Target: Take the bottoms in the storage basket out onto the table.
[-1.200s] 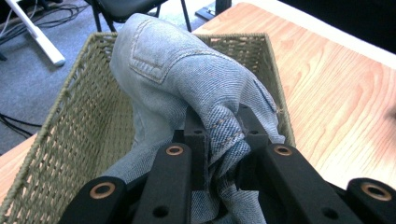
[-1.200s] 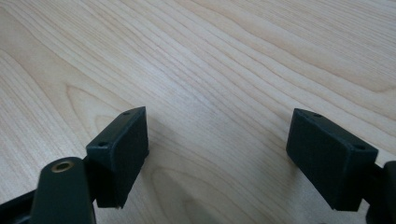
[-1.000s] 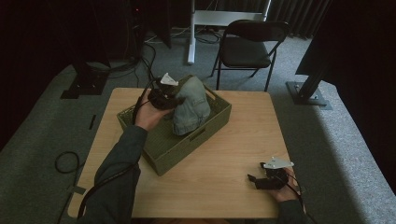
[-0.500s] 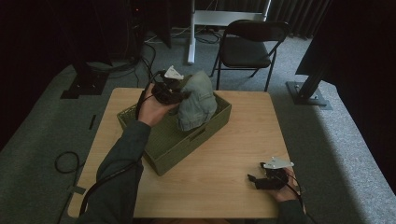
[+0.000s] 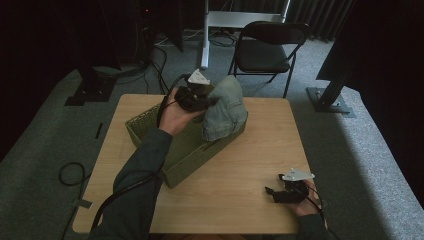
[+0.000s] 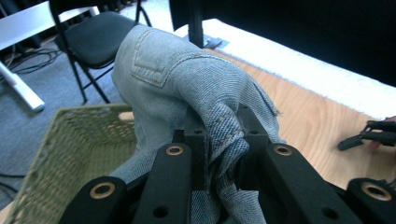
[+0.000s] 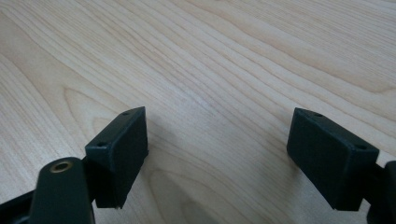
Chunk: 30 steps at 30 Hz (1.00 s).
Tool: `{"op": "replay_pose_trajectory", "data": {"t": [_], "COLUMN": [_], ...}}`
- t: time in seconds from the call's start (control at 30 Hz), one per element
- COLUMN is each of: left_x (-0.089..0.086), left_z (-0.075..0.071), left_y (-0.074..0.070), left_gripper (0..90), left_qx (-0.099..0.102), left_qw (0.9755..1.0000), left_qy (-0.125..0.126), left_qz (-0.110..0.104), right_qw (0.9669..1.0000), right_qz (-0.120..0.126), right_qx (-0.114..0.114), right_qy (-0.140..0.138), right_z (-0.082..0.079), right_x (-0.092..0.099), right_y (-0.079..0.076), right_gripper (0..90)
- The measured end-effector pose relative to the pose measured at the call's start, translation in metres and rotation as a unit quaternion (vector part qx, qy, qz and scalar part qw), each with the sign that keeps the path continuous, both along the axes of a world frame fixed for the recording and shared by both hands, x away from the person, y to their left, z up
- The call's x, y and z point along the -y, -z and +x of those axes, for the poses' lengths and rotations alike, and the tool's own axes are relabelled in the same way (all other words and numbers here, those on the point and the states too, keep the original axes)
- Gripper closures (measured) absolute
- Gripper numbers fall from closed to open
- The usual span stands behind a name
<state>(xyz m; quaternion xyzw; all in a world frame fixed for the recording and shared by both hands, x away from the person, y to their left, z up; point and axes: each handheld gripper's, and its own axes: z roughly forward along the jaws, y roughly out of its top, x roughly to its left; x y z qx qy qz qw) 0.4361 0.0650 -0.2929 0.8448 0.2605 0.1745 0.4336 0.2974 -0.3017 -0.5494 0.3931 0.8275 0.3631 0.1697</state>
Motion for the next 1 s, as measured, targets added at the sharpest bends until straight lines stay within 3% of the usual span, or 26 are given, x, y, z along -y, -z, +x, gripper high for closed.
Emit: {"op": "replay_pose_trajectory", "data": {"t": [0.4,0.77,1.0], "left_x": [0.037,0.065,0.078], "left_z": [-0.010,-0.021,-0.027], "left_y": [-0.002,0.011,0.016], "left_gripper": [79.2,79.2,79.2], "left_qx": [0.003,-0.006,-0.010], "left_qw": [0.9992,0.9969,0.9954], "left_qy": [0.039,0.074,0.092], "left_qz": [0.004,0.025,0.026], "right_qw": [1.0000,1.0000,0.9998], "right_qz": [0.000,0.001,0.000], "right_qx": [0.000,-0.001,-0.001], "right_qy": [-0.001,0.008,0.022], "right_z": [0.000,0.001,0.001], "right_x": [0.000,0.004,0.010], "right_y": [0.000,0.000,0.000], "right_gripper": [20.6,20.6,19.9]}}
